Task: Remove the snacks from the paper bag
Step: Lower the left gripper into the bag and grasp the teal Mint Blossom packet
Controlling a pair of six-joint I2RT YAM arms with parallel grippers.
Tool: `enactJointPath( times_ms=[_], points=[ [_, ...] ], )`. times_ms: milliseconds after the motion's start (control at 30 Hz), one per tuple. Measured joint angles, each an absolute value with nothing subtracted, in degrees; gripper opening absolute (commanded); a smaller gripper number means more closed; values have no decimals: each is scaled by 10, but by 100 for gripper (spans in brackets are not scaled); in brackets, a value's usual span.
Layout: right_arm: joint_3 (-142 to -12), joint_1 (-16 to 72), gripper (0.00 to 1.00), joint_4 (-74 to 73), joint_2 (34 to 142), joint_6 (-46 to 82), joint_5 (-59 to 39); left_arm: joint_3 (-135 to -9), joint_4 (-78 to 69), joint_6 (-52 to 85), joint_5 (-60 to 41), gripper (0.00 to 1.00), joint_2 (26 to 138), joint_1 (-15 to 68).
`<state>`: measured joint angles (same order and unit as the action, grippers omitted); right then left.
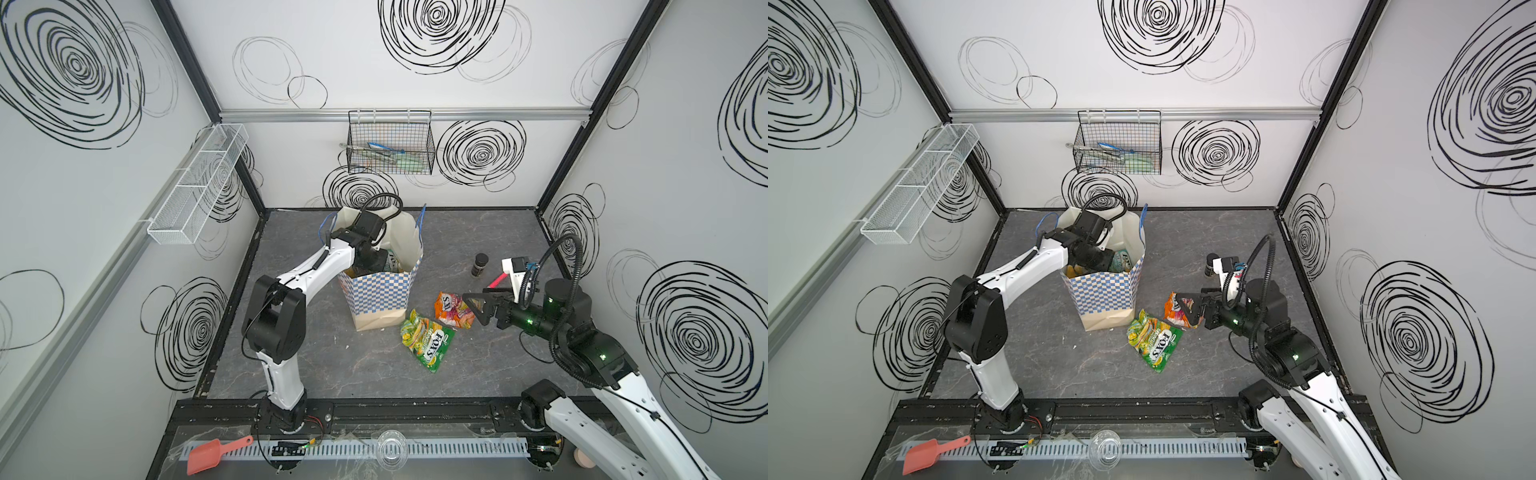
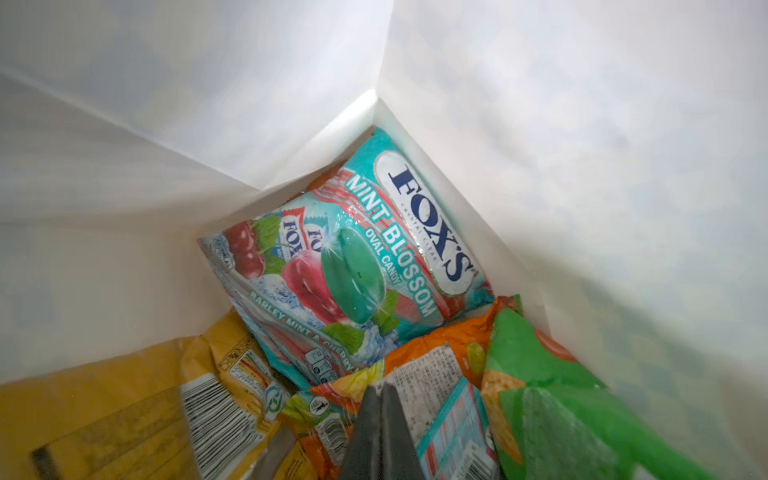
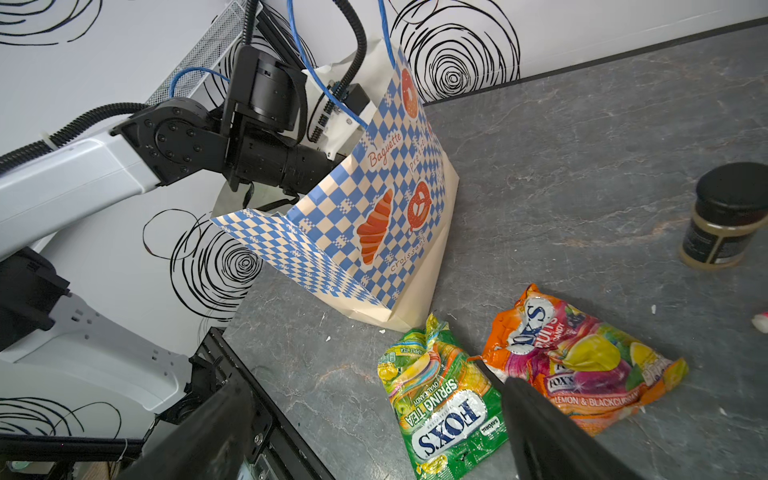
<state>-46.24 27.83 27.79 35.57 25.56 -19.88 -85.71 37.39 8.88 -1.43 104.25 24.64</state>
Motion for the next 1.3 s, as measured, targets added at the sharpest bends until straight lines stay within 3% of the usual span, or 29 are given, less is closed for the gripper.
enactJointPath(
  times_ms=[1167,1200,1300],
  points=[
    [-462,278,97,260,369,257,-202,-879,324,112,-4,0,915,241],
    [-462,278,97,260,369,257,-202,-879,325,112,-4,8,915,241],
    [-462,278,97,259,369,257,-202,-889,336,109,-2,53,920,241]
  ],
)
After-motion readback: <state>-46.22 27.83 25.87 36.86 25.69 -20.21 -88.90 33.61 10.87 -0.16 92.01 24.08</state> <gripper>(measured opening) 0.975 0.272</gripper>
